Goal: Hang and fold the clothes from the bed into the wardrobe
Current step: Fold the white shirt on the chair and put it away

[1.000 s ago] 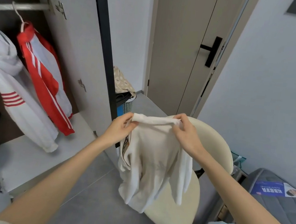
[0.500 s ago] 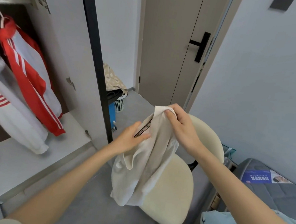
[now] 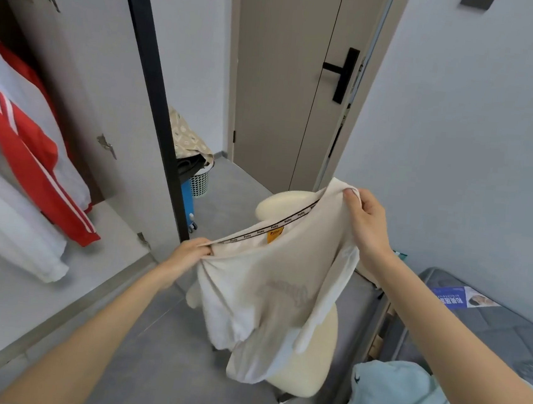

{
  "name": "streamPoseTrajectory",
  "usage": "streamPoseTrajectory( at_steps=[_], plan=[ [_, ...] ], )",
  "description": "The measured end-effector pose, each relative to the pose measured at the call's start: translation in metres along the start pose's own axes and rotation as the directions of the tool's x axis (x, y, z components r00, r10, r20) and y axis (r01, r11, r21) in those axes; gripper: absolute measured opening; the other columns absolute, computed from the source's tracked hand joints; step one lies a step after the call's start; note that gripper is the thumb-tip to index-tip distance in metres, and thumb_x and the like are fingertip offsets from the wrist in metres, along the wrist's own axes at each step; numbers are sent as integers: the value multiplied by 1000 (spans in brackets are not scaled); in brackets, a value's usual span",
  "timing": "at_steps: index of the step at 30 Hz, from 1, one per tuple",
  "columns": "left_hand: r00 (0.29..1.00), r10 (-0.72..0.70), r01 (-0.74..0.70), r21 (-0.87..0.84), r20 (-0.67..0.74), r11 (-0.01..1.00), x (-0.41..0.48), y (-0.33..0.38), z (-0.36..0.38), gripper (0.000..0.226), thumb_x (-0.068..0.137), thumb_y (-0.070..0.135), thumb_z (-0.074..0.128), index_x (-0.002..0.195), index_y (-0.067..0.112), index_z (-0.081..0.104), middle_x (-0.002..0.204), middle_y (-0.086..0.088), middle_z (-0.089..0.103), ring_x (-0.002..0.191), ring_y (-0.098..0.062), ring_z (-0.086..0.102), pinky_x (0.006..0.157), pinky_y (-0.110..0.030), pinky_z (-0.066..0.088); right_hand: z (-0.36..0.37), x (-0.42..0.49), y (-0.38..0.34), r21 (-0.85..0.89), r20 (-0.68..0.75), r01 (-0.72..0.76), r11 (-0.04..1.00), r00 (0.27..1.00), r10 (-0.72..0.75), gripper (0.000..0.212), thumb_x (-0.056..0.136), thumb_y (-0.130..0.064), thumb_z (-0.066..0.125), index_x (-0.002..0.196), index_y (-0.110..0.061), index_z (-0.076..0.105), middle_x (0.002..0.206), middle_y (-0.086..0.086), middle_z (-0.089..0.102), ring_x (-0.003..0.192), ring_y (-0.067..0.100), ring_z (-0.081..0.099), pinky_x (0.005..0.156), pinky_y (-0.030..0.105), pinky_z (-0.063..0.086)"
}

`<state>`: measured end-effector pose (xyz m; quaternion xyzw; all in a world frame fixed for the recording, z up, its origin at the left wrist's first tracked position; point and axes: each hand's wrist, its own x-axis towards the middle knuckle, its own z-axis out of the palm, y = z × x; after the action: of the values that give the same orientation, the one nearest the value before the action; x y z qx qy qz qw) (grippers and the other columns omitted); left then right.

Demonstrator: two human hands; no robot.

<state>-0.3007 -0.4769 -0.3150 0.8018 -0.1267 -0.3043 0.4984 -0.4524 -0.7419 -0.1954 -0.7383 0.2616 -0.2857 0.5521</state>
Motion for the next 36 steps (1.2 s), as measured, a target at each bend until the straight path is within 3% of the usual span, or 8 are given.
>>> streamPoseTrajectory(
  at_steps=[3,6,9,13,18,24,29,36],
  plan=[
    [987,26,4,-181,161,983,-7,15,-11,14,94,39,55,101,39,67,111,6,68,104,-13,63,91,-27,46,-8,3,10,-27,-60,-71,997,996,70,25,101,-27,45,77,-27,54,72,-13,50,65,-1,45,55,10,36],
    [965,81,-75,-36,250,997,-15,23,-23,61,66,64,74,111,26,58,108,4,66,99,-12,65,85,-27,51,-14,4,15,-27,-129,-124,992,984,120,33,100,-27,45,67,-29,45,60,-17,44,58,-1,41,55,19,29],
    [955,270,-297,433,125,851,-14,25,-32,35,79,28,76,104,22,51,102,4,58,98,-16,58,73,-14,42,-21,3,19,-89,-142,-139,986,982,126,33,98,-29,45,67,-19,41,63,-10,37,62,10,34,58,25,26],
    [887,461,-426,361,-12,829,-25,40,-36,8,98,15,50,94,22,53,93,6,58,89,-12,54,68,-8,38,-30,-6,19,-120,-93,-116,986,990,105,36,95,-33,48,87,2,50,76,2,40,73,16,36,66,32,28],
    [722,608,-559,239,-330,794,-58,62,-34,15,90,13,64,83,26,62,81,24,63,76,11,55,66,-5,37,-56,-40,5,-135,13,-24,991,1000,26,37,93,-33,61,77,0,55,64,-5,41,62,9,37,61,28,26],
    [499,754,-755,213,-427,620,-107,98,-33,4,86,17,70,89,13,70,81,32,65,76,9,58,71,-8,42,-71,-103,-26,-5,-88,47,999,995,-47,29,93,-39,60,70,-23,68,66,-10,57,62,3,49,56,17,38],
    [337,789,-845,203,-515,494,-137,113,-24,6,85,19,72,87,15,68,79,35,63,74,11,57,72,-7,41,-83,-136,-41,178,-2,-69,982,997,71,36,88,-49,60,80,-16,71,82,7,70,72,16,64,63,26,51],
    [487,762,-788,162,-428,594,-112,84,3,3,85,32,70,85,31,67,81,27,66,74,8,59,71,-8,43,-88,-125,3,-18,-96,-265,964,960,262,30,93,-39,57,75,-15,58,69,4,51,65,15,46,62,26,37]
  ],
)
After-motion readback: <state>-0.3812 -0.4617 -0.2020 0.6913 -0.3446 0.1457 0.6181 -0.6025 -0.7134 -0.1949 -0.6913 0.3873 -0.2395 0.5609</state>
